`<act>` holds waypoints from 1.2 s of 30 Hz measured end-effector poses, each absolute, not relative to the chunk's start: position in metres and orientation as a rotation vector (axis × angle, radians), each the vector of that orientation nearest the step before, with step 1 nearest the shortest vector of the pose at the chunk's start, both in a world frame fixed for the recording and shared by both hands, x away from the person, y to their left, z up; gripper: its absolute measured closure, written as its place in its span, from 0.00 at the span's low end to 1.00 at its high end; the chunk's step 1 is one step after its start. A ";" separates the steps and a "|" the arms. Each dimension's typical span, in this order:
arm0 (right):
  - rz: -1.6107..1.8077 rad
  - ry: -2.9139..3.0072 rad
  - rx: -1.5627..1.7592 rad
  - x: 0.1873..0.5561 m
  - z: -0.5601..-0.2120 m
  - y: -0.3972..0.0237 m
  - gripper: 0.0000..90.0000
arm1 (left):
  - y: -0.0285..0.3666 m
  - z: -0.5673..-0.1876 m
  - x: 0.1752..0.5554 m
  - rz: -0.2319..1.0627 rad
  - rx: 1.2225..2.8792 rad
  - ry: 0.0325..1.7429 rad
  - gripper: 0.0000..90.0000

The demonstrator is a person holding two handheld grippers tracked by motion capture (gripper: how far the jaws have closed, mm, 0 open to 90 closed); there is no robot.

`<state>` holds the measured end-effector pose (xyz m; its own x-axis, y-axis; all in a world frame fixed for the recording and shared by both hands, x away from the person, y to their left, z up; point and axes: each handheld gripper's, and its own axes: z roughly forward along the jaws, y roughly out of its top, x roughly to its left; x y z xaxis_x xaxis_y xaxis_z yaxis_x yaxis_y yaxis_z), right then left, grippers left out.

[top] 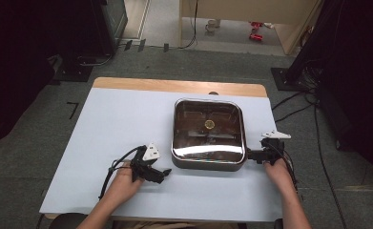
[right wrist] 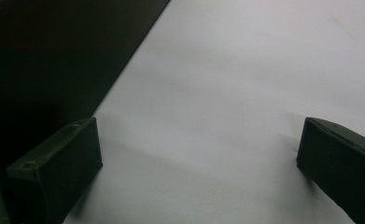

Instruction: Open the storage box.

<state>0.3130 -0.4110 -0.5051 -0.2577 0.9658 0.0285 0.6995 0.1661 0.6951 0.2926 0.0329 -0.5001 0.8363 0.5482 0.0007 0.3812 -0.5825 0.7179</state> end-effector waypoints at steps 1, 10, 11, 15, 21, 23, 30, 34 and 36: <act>0.846 2.026 1.575 0.313 -0.505 -0.411 0.00 | 0.033 -0.500 0.293 0.286 2.260 0.675 0.10; 0.846 2.026 1.576 0.313 -0.505 -0.411 0.00 | 0.033 -0.500 0.293 0.286 2.261 0.674 0.10; 0.846 2.026 1.575 0.313 -0.505 -0.411 0.00 | 0.033 -0.500 0.293 0.286 2.261 0.675 0.10; 0.846 2.027 1.576 0.313 -0.505 -0.411 0.00 | 0.033 -0.500 0.293 0.286 2.261 0.675 0.10; 0.846 2.027 1.576 0.313 -0.505 -0.411 0.00 | 0.032 -0.500 0.293 0.287 2.262 0.677 0.10; 0.846 2.026 1.576 0.313 -0.505 -0.411 0.00 | 0.032 -0.500 0.293 0.287 2.262 0.677 0.10; 0.846 2.026 1.576 0.313 -0.505 -0.411 0.00 | 0.032 -0.500 0.292 0.288 2.264 0.684 0.10; 0.846 2.027 1.576 0.313 -0.505 -0.411 0.00 | 0.031 -0.498 0.293 0.287 2.277 0.686 0.10; 0.846 2.027 1.575 0.313 -0.505 -0.411 0.00 | 0.030 -0.498 0.293 0.287 2.282 0.688 0.11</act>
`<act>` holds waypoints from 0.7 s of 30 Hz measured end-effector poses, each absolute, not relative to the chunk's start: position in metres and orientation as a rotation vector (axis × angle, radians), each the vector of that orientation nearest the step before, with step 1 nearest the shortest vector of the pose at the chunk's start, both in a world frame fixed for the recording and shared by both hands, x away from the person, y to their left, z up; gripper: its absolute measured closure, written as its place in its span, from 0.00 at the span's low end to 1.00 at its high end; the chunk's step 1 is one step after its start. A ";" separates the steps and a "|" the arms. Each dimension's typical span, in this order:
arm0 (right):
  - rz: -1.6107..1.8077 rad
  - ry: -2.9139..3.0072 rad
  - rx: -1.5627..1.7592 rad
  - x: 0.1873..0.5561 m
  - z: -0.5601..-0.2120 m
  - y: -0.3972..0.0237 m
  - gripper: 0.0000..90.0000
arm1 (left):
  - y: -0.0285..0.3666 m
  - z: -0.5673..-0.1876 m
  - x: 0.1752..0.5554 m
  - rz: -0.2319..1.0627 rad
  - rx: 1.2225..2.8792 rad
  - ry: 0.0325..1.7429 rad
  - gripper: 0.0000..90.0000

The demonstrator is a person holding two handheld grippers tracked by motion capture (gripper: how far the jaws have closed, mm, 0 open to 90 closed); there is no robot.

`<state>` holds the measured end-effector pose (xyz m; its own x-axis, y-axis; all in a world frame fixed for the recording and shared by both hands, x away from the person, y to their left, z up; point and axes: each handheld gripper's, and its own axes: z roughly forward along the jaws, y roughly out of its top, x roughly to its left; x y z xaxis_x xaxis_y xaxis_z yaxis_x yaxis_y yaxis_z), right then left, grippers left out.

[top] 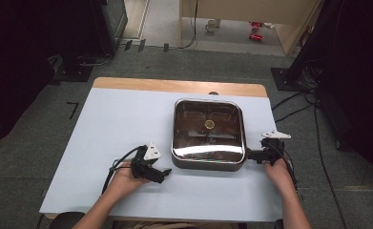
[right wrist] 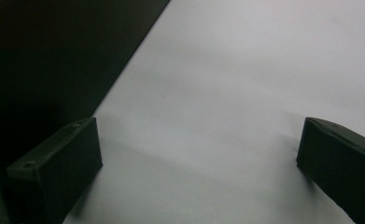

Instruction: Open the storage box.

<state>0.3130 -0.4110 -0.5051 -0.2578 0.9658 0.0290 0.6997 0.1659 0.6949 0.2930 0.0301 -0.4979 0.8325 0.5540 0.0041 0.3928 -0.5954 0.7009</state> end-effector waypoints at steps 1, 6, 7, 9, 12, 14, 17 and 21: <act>0.846 2.027 1.575 0.313 -0.505 -0.411 0.00 | 0.030 -0.498 0.293 0.287 2.282 0.688 0.11; 0.846 2.027 1.575 0.313 -0.505 -0.411 0.00 | 0.027 -0.492 0.294 0.269 2.332 0.704 0.15; 0.846 2.027 1.575 0.313 -0.505 -0.411 0.00 | 0.026 -0.491 0.294 0.266 2.338 0.702 0.16; 0.846 2.026 1.576 0.313 -0.505 -0.411 0.00 | 0.027 -0.489 0.295 0.260 2.346 0.706 0.20; 0.846 2.027 1.575 0.313 -0.505 -0.411 0.00 | 0.033 -0.484 0.300 0.197 2.342 0.742 0.34; 0.846 2.027 1.575 0.313 -0.505 -0.411 0.00 | 0.034 -0.482 0.302 0.167 2.343 0.756 0.35; 0.846 2.027 1.575 0.313 -0.505 -0.411 0.00 | 0.037 -0.479 0.308 0.104 2.354 0.789 0.34; 0.846 2.026 1.575 0.313 -0.505 -0.411 0.00 | 0.040 -0.471 0.312 0.091 2.358 0.800 0.35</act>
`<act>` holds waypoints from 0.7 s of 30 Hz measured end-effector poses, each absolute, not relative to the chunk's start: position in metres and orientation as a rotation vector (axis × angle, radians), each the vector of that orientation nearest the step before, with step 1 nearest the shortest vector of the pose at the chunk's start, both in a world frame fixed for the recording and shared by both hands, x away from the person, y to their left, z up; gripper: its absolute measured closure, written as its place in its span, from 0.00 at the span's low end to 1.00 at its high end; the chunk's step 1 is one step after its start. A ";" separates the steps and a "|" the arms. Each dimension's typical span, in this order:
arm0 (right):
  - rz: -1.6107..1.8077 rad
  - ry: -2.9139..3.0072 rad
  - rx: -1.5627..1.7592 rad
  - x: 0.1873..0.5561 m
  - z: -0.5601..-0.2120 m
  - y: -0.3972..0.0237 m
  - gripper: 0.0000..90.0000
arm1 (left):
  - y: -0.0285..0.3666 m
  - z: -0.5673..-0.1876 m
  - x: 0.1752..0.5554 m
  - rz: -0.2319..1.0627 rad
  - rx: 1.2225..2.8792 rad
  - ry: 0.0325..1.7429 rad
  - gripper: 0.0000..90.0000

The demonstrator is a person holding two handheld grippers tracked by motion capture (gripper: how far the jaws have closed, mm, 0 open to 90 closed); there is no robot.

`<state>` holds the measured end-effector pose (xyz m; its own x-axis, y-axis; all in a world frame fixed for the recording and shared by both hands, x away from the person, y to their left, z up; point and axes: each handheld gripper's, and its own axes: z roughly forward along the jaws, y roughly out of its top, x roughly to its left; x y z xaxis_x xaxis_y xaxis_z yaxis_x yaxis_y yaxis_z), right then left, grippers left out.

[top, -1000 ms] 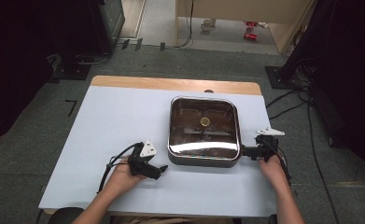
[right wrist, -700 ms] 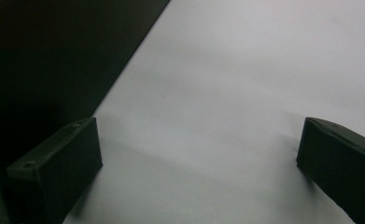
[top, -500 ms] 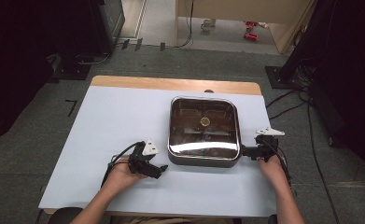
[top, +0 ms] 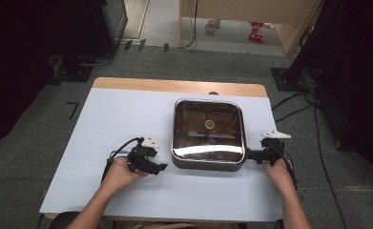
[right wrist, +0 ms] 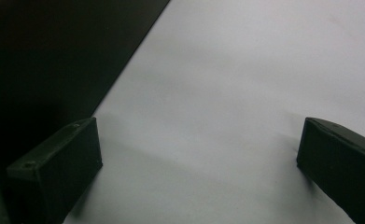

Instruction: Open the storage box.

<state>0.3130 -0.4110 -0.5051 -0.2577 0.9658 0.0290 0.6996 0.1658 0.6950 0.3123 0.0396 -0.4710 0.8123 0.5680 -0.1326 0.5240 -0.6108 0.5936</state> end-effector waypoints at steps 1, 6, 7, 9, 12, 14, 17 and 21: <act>0.846 2.026 1.575 0.313 -0.505 -0.411 0.00 | 0.040 -0.468 0.312 0.099 2.352 0.799 0.35; 0.846 2.026 1.575 0.313 -0.505 -0.411 0.00 | 0.043 -0.454 0.314 0.114 2.335 0.786 0.36; 0.846 2.026 1.574 0.313 -0.505 -0.411 0.00 | 0.044 -0.451 0.315 0.116 2.332 0.786 0.35; 0.846 2.026 1.575 0.313 -0.505 -0.411 0.00 | 0.045 -0.446 0.316 0.124 2.317 0.789 0.36; 0.846 2.025 1.576 0.313 -0.505 -0.411 0.00 | 0.045 -0.439 0.317 0.139 2.307 0.783 0.36; 0.846 2.026 1.575 0.313 -0.505 -0.411 0.00 | 0.044 -0.435 0.318 0.139 2.307 0.767 0.36; 0.846 2.025 1.575 0.313 -0.505 -0.411 0.00 | 0.039 -0.426 0.320 0.136 2.308 0.748 0.37; 0.847 2.025 1.574 0.313 -0.505 -0.411 0.00 | 0.033 -0.417 0.325 0.141 2.294 0.736 0.37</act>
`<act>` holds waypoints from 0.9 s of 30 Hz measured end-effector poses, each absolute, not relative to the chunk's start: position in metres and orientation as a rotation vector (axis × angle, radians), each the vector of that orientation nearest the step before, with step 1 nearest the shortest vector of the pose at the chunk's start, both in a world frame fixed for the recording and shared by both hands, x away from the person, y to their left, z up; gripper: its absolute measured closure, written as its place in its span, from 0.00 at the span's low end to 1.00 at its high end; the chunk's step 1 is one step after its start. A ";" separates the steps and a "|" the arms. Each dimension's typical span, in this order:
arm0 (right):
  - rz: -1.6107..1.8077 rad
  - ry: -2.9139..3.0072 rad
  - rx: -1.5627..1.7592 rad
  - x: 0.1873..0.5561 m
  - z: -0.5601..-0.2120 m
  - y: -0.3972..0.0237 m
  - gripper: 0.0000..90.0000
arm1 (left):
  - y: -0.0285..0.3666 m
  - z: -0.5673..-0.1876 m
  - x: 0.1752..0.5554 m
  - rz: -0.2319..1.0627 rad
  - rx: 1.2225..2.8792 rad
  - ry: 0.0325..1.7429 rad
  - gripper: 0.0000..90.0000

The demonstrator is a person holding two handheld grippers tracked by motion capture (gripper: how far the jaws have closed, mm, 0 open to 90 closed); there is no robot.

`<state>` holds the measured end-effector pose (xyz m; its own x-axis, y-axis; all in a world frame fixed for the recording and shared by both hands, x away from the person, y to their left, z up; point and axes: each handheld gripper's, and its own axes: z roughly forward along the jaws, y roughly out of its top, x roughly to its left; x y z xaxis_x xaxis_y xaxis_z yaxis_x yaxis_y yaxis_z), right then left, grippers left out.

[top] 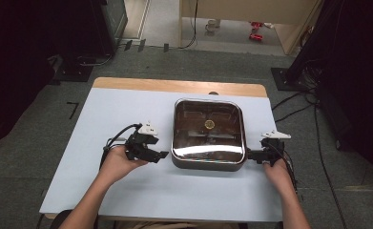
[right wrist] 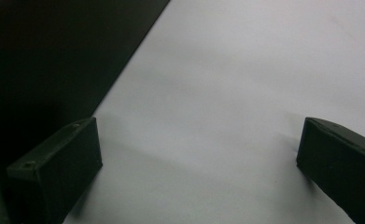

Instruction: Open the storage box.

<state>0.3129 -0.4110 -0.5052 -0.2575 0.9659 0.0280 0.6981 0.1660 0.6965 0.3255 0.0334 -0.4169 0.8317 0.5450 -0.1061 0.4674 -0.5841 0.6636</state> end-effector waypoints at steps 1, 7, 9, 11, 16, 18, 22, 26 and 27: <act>0.847 2.025 1.574 0.313 -0.505 -0.411 0.00 | 0.033 -0.417 0.325 0.141 2.294 0.736 0.37; 0.847 2.024 1.574 0.313 -0.505 -0.411 0.00 | 0.023 -0.404 0.334 0.129 2.281 0.698 0.38; 0.847 2.024 1.575 0.313 -0.505 -0.411 0.00 | 0.019 -0.401 0.336 0.129 2.282 0.683 0.38; 0.847 2.024 1.574 0.313 -0.505 -0.411 0.00 | 0.014 -0.399 0.339 0.119 2.281 0.669 0.38; 0.847 2.024 1.574 0.313 -0.505 -0.411 0.00 | -0.002 -0.398 0.349 0.089 2.281 0.648 0.39; 0.847 2.024 1.574 0.313 -0.505 -0.411 0.00 | -0.004 -0.399 0.350 0.086 2.281 0.644 0.40; 0.847 2.024 1.574 0.313 -0.505 -0.411 0.00 | -0.015 -0.400 0.357 0.074 2.283 0.630 0.40; 0.847 2.024 1.576 0.313 -0.505 -0.411 0.00 | -0.027 -0.402 0.365 0.066 2.281 0.617 0.41; 0.847 2.024 1.576 0.313 -0.505 -0.411 0.00 | -0.027 -0.402 0.365 0.066 2.281 0.617 0.41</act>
<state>0.3128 -0.4109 -0.5052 -0.2564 0.9661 0.0288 0.6986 0.1646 0.6963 0.3650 -0.0271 -0.4016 0.8822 0.4506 -0.1369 0.4114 -0.5961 0.6895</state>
